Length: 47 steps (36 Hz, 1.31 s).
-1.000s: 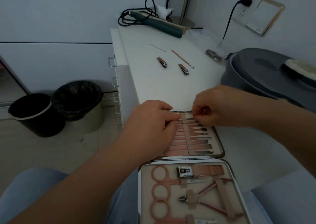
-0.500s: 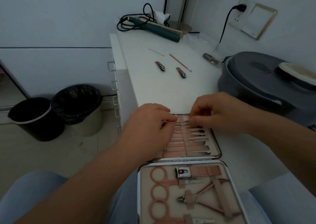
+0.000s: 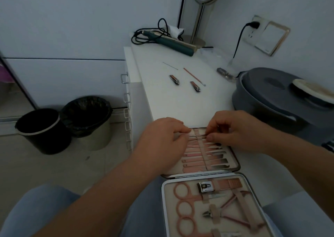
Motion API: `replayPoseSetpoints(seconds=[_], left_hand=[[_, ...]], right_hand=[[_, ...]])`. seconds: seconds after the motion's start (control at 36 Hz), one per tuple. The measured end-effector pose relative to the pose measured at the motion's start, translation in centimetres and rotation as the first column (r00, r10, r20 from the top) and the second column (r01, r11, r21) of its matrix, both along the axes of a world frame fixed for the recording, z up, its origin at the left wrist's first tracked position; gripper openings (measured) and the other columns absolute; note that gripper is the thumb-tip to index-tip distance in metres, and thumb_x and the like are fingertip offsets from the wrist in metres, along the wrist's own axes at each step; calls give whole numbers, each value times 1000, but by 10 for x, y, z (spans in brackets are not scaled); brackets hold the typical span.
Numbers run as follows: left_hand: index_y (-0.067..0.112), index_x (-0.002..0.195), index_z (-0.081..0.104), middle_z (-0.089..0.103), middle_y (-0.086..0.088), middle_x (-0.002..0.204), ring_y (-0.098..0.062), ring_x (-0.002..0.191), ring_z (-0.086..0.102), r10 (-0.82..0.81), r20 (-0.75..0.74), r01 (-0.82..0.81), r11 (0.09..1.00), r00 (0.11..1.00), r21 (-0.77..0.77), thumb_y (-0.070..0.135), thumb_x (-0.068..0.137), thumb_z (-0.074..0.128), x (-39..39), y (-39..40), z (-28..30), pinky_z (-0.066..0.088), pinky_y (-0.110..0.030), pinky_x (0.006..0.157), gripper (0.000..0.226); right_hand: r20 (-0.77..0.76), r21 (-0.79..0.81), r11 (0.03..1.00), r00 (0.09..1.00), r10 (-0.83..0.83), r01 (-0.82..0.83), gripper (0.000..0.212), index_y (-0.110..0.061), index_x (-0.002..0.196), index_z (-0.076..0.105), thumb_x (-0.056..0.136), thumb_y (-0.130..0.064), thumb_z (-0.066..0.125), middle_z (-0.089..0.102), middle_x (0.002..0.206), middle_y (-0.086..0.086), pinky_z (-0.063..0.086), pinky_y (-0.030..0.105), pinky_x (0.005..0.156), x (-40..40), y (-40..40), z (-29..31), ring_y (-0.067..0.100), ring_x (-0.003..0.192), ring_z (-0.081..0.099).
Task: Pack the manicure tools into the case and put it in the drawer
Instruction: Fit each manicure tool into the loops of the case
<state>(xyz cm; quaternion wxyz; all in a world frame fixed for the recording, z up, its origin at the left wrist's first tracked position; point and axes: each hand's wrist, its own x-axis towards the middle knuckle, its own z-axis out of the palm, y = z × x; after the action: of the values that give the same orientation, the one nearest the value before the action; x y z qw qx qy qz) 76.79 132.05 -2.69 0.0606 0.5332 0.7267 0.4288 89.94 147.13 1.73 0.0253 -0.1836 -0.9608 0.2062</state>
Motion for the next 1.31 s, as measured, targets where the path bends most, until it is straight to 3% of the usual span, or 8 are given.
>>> replayPoseSetpoints(seconds=[0.14, 0.28, 0.47, 0.67, 0.89, 1.03, 1.11, 1.31], left_hand=[[23, 93, 71, 61, 14, 98, 5, 92, 52, 6, 159, -11, 999, 987, 31, 10, 83, 56, -12, -11, -2, 33, 0, 81, 22], [23, 90, 72, 56, 29, 82, 10, 88, 52, 18, 194, -26, 999, 981, 38, 9, 82, 58, -29, -18, -6, 31, 6, 76, 21], [25, 89, 72, 60, 23, 82, 9, 89, 52, -2, 178, -14, 996, 984, 90, 12, 82, 60, -41, -12, -13, 34, 2, 77, 20], [23, 89, 71, 60, 22, 87, 4, 93, 56, -75, 342, -1, 976, 937, 217, 9, 82, 58, -42, -13, -30, 39, -4, 80, 20], [23, 91, 71, 64, 14, 86, 0, 88, 59, -129, 418, 18, 965, 899, 260, 18, 81, 54, -46, -12, -34, 48, -19, 82, 21], [22, 92, 71, 66, 11, 85, 0, 86, 60, -147, 421, 10, 950, 895, 311, 18, 80, 52, -46, -9, -39, 49, -21, 80, 23], [23, 92, 71, 67, 10, 87, 0, 88, 59, -145, 395, 11, 946, 907, 324, 18, 81, 53, -47, -10, -41, 48, -20, 81, 22], [21, 94, 70, 68, 8, 90, -1, 89, 57, -142, 345, 20, 942, 928, 334, 15, 82, 52, -45, -9, -42, 46, -18, 80, 23]], right_hand=[[-13, -14, 1000, 1000, -3, 3, 10, -35, 72, 64, 74, -29, 71, 63, 73, -9, 46, 18, 61, -1, -1, 2, 4, 66, 55], [-6, 21, 1000, 1000, -8, 8, 6, -34, 73, 63, 74, -40, 60, 62, 71, -12, 46, 16, 61, -9, -5, 10, 2, 67, 54], [-67, 230, 964, 990, -120, 133, 9, -34, 80, 57, 87, -34, 52, 52, 73, -20, 37, 13, 59, -76, 12, 12, -2, 68, 50], [-101, 373, 862, 939, -330, 343, 22, -21, 106, 59, 91, -19, 44, 61, 104, 1, 52, 35, 75, -176, 65, 0, 20, 82, 57], [-40, 385, 842, 918, -394, 378, 34, -15, 124, 55, 92, -19, 44, 54, 131, 7, 38, 31, 95, -226, 106, -8, 25, 118, 49], [13, 408, 820, 896, -444, 401, 22, -3, 88, 64, 90, -12, 43, 63, 91, 10, 43, 27, 69, -236, 113, -13, 26, 91, 57], [12, 467, 773, 871, -490, 429, 26, -8, 61, 43, 87, -5, 41, 47, 68, 5, 36, 25, 55, -240, 114, -12, 22, 71, 48], [91, 563, 747, 871, -482, 355, 28, -11, 55, 40, 80, -11, 53, 42, 56, 2, 27, 22, 43, -240, 111, 0, 15, 49, 40]])
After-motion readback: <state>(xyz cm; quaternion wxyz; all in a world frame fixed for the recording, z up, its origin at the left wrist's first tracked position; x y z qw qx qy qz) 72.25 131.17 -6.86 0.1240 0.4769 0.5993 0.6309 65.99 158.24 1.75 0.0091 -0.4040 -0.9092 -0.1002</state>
